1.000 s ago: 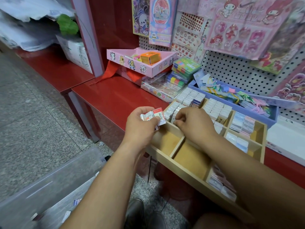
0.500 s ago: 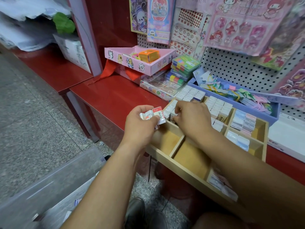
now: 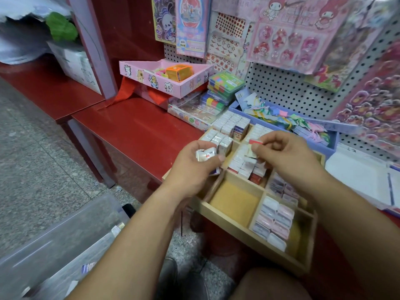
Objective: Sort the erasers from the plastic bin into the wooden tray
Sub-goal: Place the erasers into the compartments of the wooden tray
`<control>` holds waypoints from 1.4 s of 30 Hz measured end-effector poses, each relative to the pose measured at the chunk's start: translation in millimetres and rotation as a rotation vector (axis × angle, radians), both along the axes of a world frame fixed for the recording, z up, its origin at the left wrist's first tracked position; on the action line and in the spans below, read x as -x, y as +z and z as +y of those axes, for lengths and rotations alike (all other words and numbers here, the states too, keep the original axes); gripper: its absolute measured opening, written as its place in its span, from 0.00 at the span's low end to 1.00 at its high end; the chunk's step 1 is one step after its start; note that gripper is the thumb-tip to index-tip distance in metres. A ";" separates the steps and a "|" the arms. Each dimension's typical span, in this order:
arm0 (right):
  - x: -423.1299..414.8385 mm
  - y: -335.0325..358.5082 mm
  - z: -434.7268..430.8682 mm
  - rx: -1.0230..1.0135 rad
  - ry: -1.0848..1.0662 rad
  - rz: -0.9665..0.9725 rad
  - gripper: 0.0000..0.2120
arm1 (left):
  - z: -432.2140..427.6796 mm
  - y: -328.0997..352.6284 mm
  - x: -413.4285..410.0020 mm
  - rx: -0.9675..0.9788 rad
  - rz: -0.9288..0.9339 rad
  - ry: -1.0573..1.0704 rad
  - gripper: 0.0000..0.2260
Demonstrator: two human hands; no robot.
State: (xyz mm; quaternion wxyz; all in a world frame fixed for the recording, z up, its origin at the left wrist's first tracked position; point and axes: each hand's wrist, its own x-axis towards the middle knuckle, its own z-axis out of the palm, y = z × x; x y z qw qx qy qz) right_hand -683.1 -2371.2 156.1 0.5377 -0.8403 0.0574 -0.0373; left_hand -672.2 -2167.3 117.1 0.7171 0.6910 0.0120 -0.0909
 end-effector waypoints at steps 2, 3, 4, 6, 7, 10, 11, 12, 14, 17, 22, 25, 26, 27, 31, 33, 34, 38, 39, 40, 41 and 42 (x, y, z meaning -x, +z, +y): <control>6.2 -0.2 -18.0 0.058 -0.064 0.000 0.05 | -1.8 -1.2 0.6 0.096 0.085 0.026 0.07; 10.1 0.1 -23.3 0.092 -0.058 0.006 0.04 | -3.0 -0.9 1.1 0.150 0.134 0.028 0.06; 13.7 -0.6 -26.4 0.118 -0.043 0.011 0.03 | -4.0 0.1 1.4 0.183 0.172 0.028 0.06; 21.1 -3.3 -28.8 0.162 -0.004 0.024 0.03 | -5.0 1.8 1.2 0.195 0.209 0.021 0.07; 24.3 -5.4 -28.4 0.191 0.016 0.031 0.05 | -4.7 2.2 0.9 0.192 0.212 0.018 0.06; 29.0 -17.8 -24.3 0.280 0.023 0.045 0.07 | -3.2 1.8 -0.2 0.183 0.177 0.009 0.09; 29.5 -22.0 -22.5 0.346 0.011 0.022 0.08 | -3.0 1.5 0.0 0.171 0.160 0.002 0.11; 29.4 -25.9 -20.1 0.439 -0.003 -0.019 0.08 | -2.8 1.5 0.5 0.166 0.145 -0.006 0.13; 29.5 -31.8 -14.2 0.603 -0.027 -0.083 0.07 | -1.9 1.8 2.0 0.176 0.130 -0.022 0.14; 31.2 -38.2 -6.4 0.751 -0.051 -0.090 0.07 | -1.5 2.7 3.6 0.194 0.134 -0.034 0.15; 30.6 -42.0 -6.6 0.791 -0.066 -0.089 0.07 | -0.5 1.9 2.3 0.243 0.185 -0.042 0.17; 32.8 -41.4 -8.3 0.789 -0.041 -0.090 0.06 | -0.3 3.4 3.3 0.253 0.190 -0.038 0.16; 33.2 -41.2 -9.1 0.787 -0.026 -0.088 0.05 | -0.5 3.1 3.3 0.258 0.189 -0.036 0.15; 33.2 -40.6 -10.2 0.780 -0.013 -0.084 0.05 | -0.6 2.8 3.2 0.263 0.186 -0.034 0.14; 30.7 -34.0 -9.9 0.751 -0.028 -0.096 0.07 | -1.1 4.0 4.5 0.260 0.161 -0.054 0.11; 29.2 -27.8 -2.2 0.590 -0.051 -0.132 0.06 | -0.9 4.1 5.1 0.224 0.150 -0.084 0.10; 27.3 -24.5 3.0 0.446 -0.042 -0.135 0.05 | -0.6 3.2 5.1 0.190 0.134 -0.106 0.10; 13.4 -20.5 24.0 0.064 0.150 -0.058 0.04 | 0.9 -2.8 4.0 0.071 0.046 -0.183 0.08; 8.7 -21.7 26.9 0.061 0.174 -0.053 0.04 | 1.0 -2.7 4.2 0.059 0.046 -0.165 0.07; 3.3 -21.4 28.3 0.072 0.168 -0.056 0.03 | 1.1 -2.4 3.7 0.045 0.049 -0.132 0.08; -3.4 -20.0 27.7 0.084 0.140 -0.066 0.03 | 2.1 -2.4 2.7 0.029 0.062 -0.087 0.09; -12.1 -18.3 25.3 0.095 0.092 -0.081 0.02 | 3.0 -2.7 1.1 0.019 0.083 -0.043 0.11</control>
